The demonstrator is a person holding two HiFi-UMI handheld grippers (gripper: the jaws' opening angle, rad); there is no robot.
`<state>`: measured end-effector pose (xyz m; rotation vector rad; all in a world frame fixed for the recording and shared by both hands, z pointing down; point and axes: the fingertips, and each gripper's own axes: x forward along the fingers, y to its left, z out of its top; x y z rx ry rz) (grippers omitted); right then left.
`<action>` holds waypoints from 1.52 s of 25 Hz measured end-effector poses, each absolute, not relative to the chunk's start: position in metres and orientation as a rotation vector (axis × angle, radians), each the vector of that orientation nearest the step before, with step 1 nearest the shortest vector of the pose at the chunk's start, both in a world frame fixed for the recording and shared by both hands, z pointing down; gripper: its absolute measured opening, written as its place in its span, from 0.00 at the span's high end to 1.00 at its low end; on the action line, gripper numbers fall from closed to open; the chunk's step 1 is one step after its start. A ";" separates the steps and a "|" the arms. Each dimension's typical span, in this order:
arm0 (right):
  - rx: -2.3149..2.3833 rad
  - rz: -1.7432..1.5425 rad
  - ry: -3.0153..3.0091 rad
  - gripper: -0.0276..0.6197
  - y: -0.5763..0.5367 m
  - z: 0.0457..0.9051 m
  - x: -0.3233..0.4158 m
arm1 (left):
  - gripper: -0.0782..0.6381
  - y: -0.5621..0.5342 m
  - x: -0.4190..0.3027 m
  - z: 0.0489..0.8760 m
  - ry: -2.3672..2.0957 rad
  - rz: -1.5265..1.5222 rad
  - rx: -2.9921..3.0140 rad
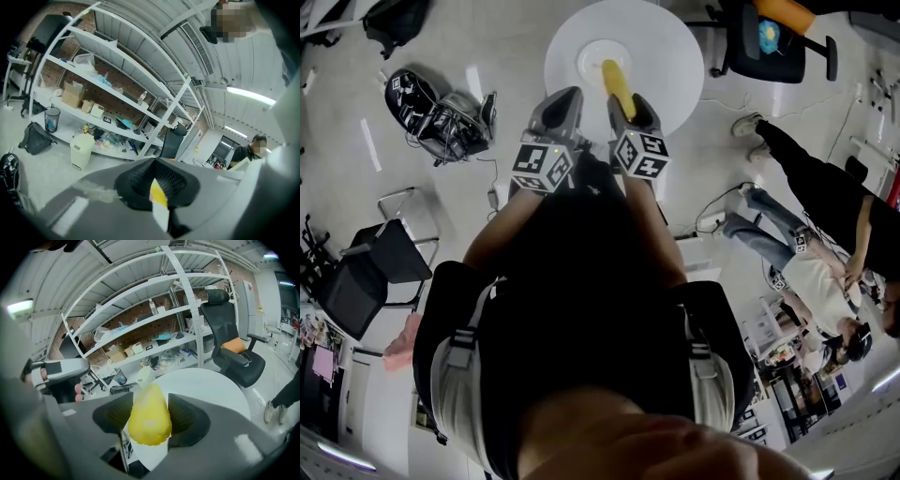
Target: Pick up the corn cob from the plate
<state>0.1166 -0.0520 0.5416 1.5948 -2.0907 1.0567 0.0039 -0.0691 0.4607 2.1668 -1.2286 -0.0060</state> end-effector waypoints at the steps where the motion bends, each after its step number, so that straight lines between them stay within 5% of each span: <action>1: 1.601 1.053 -2.096 0.58 -0.051 0.538 0.118 | 0.88 -0.068 0.005 0.459 -1.226 -0.006 2.172; 38: 1.677 0.863 -2.340 0.58 0.006 0.419 0.153 | 0.88 -0.021 0.045 0.405 -1.191 -0.041 2.318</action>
